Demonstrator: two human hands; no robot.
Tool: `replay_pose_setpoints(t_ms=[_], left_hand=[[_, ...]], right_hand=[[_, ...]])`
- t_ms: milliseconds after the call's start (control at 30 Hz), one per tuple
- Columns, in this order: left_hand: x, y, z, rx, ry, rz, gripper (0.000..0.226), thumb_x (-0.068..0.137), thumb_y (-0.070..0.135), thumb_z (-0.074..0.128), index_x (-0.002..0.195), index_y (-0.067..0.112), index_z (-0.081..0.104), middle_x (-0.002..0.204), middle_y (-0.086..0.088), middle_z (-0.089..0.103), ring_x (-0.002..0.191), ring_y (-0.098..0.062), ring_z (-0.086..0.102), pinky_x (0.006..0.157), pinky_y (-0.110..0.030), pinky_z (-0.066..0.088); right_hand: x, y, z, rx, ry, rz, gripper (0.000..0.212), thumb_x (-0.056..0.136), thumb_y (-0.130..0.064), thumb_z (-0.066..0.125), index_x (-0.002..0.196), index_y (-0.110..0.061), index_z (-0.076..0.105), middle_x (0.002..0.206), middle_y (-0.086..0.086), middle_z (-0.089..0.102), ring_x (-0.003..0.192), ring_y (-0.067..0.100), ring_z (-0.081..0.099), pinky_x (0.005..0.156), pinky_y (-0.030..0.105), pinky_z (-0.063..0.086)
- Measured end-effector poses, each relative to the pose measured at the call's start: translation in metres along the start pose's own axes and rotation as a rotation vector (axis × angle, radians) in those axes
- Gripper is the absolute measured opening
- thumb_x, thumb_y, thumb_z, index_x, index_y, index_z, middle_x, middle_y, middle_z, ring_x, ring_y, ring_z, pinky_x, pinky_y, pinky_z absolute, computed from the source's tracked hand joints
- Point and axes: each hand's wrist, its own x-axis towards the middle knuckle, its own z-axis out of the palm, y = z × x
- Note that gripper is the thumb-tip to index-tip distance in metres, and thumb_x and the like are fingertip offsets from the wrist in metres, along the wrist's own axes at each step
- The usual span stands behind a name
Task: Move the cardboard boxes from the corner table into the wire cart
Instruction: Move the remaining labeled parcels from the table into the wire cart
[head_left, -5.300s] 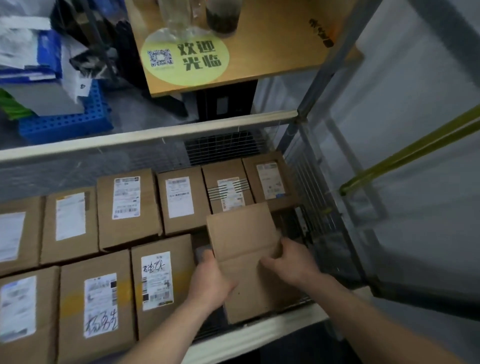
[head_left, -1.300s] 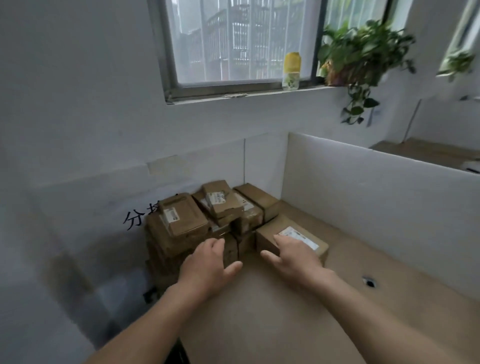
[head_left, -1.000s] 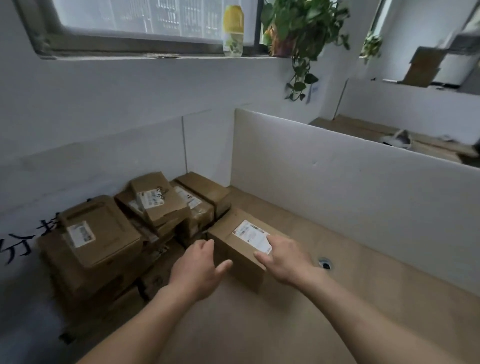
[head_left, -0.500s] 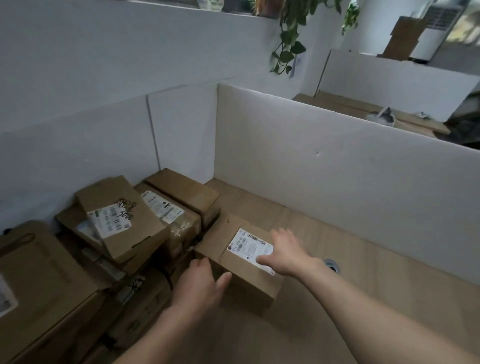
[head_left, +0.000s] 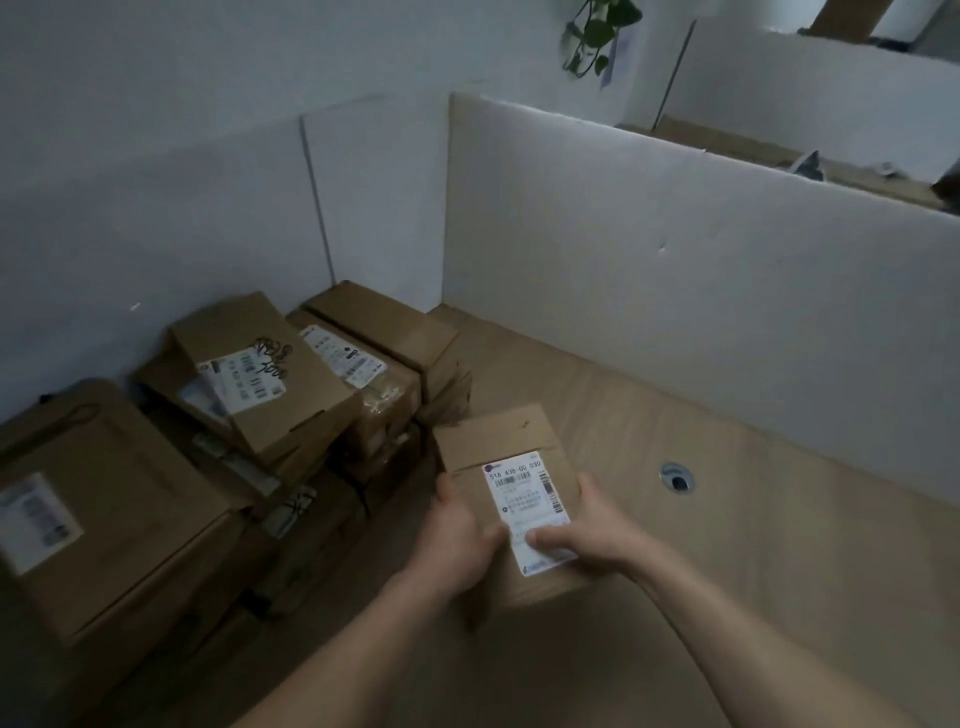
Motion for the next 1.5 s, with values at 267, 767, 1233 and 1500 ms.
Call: replay_pose_setpoints(t_ms=[267,767,1233,1500], left_hand=[[-0.046,-0.016,0.016,0.017,-0.009,-0.046,0.079,0.076,0.035,0.082,0.138,0.019,0.035,0.135,-0.004,0.056,0.119,-0.022,0.058,0.095,-0.031,0.048],[-0.244,-0.057,0.03,-0.154,0.276,-0.187,0.076,0.074,0.029,0.086,0.131,0.031,0.036,0.121,0.005,0.058,0.107,-0.017,0.062,0.087,-0.04,0.058],[-0.409,-0.134,-0.056,-0.237,0.537,-0.269,0.07,0.073,0.033,0.085,0.124,0.032,0.037,0.112,0.011,0.054,0.104,-0.014,0.058,0.09,-0.035,0.053],[-0.509,-0.202,-0.079,-0.319,0.699,-0.351,0.068,0.069,0.036,0.087,0.117,0.034,0.039,0.108,0.011,0.058,0.099,-0.015,0.061,0.087,-0.039,0.057]], right_hand=[[-0.04,0.037,0.007,0.1,-0.014,-0.044,0.012,0.082,-0.035,0.081,0.079,-0.033,0.069,0.081,-0.02,0.073,0.083,0.0,0.071,0.089,0.034,0.058],[-0.167,0.047,0.049,0.045,-0.181,-0.268,0.029,0.072,-0.028,0.084,0.095,-0.033,0.066,0.098,-0.009,0.076,0.092,0.013,0.073,0.087,0.042,0.061],[-0.289,-0.052,0.139,-0.173,-0.276,-0.567,0.036,0.078,-0.034,0.086,0.1,-0.03,0.057,0.095,-0.011,0.065,0.081,0.004,0.064,0.054,0.018,0.048],[-0.371,-0.081,0.215,-0.29,-0.279,-0.736,0.033,0.078,-0.041,0.084,0.098,-0.033,0.058,0.089,-0.014,0.065,0.072,0.0,0.065,0.047,0.013,0.046]])
